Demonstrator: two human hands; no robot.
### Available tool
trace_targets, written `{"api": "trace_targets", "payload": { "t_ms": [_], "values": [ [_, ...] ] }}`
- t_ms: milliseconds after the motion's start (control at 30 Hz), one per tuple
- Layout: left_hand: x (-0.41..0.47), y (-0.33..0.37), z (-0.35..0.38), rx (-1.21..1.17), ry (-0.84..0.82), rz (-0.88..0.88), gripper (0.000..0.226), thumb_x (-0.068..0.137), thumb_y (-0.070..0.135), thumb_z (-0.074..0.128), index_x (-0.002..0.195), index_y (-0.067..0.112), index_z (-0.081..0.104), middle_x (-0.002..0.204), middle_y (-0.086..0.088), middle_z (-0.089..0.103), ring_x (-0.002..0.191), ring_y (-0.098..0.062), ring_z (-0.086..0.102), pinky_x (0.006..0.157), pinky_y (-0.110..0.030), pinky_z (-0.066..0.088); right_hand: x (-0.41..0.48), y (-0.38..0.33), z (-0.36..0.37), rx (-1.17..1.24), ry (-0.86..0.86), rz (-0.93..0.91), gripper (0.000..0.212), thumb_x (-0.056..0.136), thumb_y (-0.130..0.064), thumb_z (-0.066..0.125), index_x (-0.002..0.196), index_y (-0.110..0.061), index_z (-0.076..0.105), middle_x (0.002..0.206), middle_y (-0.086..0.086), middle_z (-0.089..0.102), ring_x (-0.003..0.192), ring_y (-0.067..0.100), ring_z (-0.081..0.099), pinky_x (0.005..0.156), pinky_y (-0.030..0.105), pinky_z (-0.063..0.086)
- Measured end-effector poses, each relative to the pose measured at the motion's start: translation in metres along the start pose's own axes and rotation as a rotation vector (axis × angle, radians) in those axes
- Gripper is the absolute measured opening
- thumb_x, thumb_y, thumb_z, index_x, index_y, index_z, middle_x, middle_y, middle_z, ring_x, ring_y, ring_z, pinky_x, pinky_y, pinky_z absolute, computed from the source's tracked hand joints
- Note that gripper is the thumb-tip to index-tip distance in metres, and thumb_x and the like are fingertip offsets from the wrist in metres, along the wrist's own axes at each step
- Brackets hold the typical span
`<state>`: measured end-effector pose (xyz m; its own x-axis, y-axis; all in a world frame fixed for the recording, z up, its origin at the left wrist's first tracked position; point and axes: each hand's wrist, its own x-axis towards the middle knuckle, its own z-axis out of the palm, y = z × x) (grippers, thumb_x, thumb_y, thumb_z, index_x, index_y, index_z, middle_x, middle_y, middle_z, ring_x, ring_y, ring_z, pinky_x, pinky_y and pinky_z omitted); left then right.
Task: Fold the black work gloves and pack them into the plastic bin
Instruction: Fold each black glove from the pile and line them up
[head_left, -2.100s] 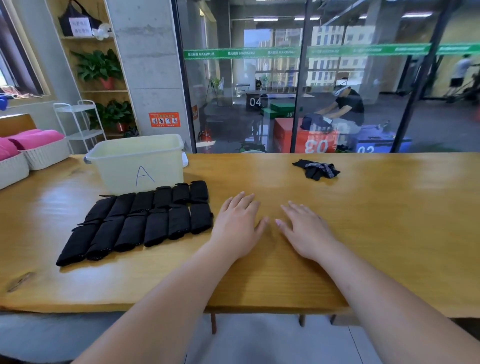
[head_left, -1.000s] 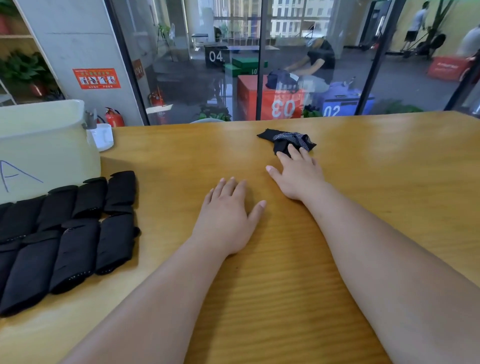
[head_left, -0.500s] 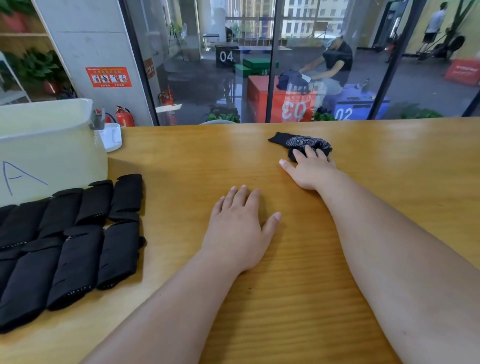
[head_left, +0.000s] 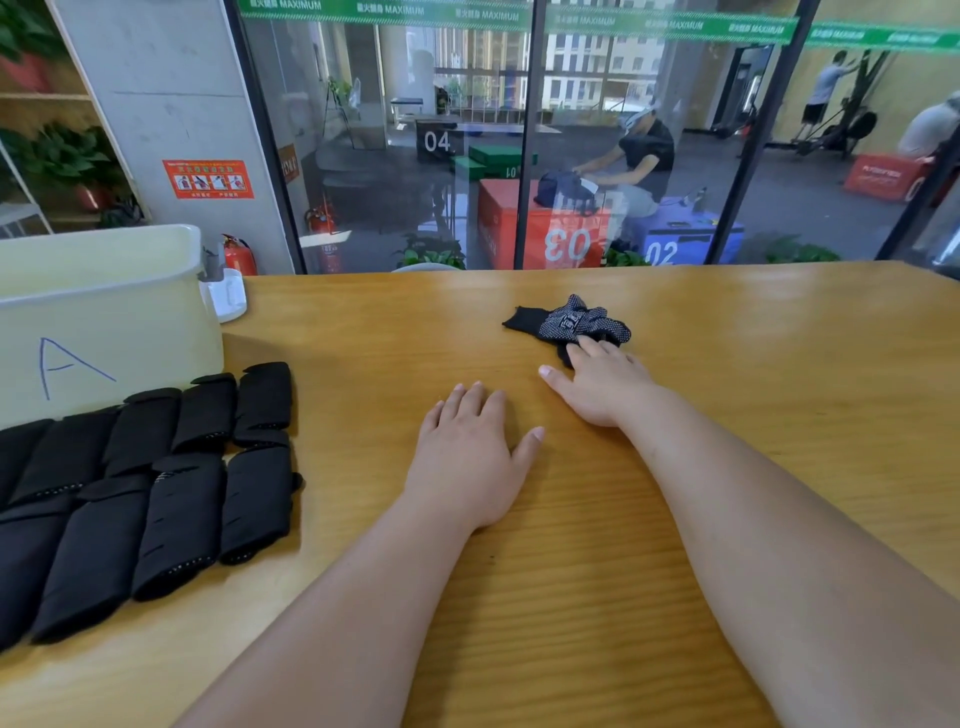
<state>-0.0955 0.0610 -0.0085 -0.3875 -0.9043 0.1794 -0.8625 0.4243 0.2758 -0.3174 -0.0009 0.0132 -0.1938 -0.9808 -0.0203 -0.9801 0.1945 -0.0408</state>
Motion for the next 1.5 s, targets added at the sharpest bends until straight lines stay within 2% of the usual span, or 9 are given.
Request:
{"api": "trace_targets", "payload": {
  "t_ms": [333,567,767,933,1067,1167,1300,1400,1500],
  "values": [
    [-0.001,0.0,-0.001,-0.064,0.069,0.012,0.076,0.105,0.069,0.033,0.165,0.022,0.032,0.175,-0.004,0.025,0.165,-0.022,0.01,0.132,-0.048,0.016,-0.067,-0.016,0.005,0.02,0.022,-0.091,0.085,0.103,-0.075,0.017,0.169,-0.022,0.021,0.178,-0.004,0.009,0.164,0.022,0.006,0.132,0.05,0.01],
    [-0.015,0.008,-0.006,0.058,0.314,0.168,0.052,0.1,0.038,0.046,0.146,0.016,0.061,0.153,-0.002,0.06,0.147,-0.021,0.048,0.128,-0.043,0.029,-0.123,-0.027,0.012,0.045,0.065,-0.162,0.076,0.105,-0.069,0.021,0.168,-0.025,0.026,0.177,-0.008,0.012,0.163,0.018,0.009,0.132,0.048,0.01],
    [-0.029,0.014,-0.011,0.182,0.215,0.216,0.058,0.096,0.033,0.029,0.136,0.012,0.065,0.135,-0.007,0.07,0.131,-0.027,0.062,0.121,-0.047,0.038,-0.161,-0.022,0.024,0.141,0.207,-0.265,0.067,0.103,-0.064,0.025,0.156,-0.03,0.05,0.167,-0.014,0.038,0.157,0.01,0.029,0.131,0.047,0.016],
    [-0.049,-0.003,-0.019,0.159,0.103,0.219,0.053,0.106,0.038,0.044,0.154,0.018,0.048,0.138,-0.004,0.066,0.126,-0.028,0.061,0.111,-0.043,0.043,-0.164,-0.019,0.026,0.232,0.376,-0.3,0.035,0.099,-0.038,0.057,0.13,-0.033,0.073,0.149,-0.015,0.059,0.142,0.011,0.05,0.126,0.042,0.029],
    [-0.061,-0.022,-0.023,0.183,0.135,0.191,0.052,0.106,0.044,0.044,0.153,0.021,0.05,0.135,-0.001,0.066,0.125,-0.027,0.056,0.104,-0.042,0.046,-0.166,-0.02,0.026,0.227,0.385,-0.261,0.033,0.098,-0.04,0.061,0.127,-0.038,0.075,0.164,-0.009,0.045,0.154,0.019,0.035,0.124,0.042,0.03],
    [-0.069,-0.031,-0.022,0.199,0.208,0.139,0.048,0.103,0.049,0.038,0.13,0.023,0.068,0.12,0.002,0.069,0.111,-0.026,0.056,0.092,-0.04,0.05,-0.17,-0.02,0.022,0.206,0.373,-0.218,0.033,0.1,-0.042,0.058,0.129,-0.042,0.073,0.166,-0.013,0.04,0.157,0.018,0.027,0.125,0.043,0.027],
    [-0.079,-0.036,-0.024,0.258,0.313,0.083,0.056,0.099,0.052,0.031,0.095,0.021,0.077,0.099,0.0,0.064,0.093,-0.027,0.056,0.08,-0.04,0.048,-0.175,-0.022,0.018,0.206,0.374,-0.207,0.031,0.101,-0.039,0.056,0.127,-0.038,0.074,0.152,-0.019,0.055,0.148,0.01,0.038,0.119,0.038,0.031],
    [-0.082,-0.037,-0.029,0.279,0.32,0.028,0.059,0.099,0.054,0.029,0.089,0.02,0.076,0.095,-0.001,0.06,0.09,-0.028,0.056,0.078,-0.041,0.042,-0.176,-0.023,0.015,0.183,0.402,-0.199,0.027,0.102,-0.036,0.055,0.118,-0.035,0.076,0.131,-0.02,0.066,0.131,0.009,0.052,0.111,0.036,0.037],
    [-0.082,-0.04,-0.031,0.224,0.291,0.03,0.053,0.102,0.055,0.035,0.095,0.022,0.076,0.102,0.001,0.06,0.098,-0.024,0.055,0.083,-0.039,0.044,-0.176,-0.024,0.013,0.169,0.463,-0.187,0.02,0.1,-0.037,0.055,0.096,-0.036,0.074,0.102,-0.02,0.068,0.107,0.012,0.058,0.097,0.035,0.043]
  ]
}}
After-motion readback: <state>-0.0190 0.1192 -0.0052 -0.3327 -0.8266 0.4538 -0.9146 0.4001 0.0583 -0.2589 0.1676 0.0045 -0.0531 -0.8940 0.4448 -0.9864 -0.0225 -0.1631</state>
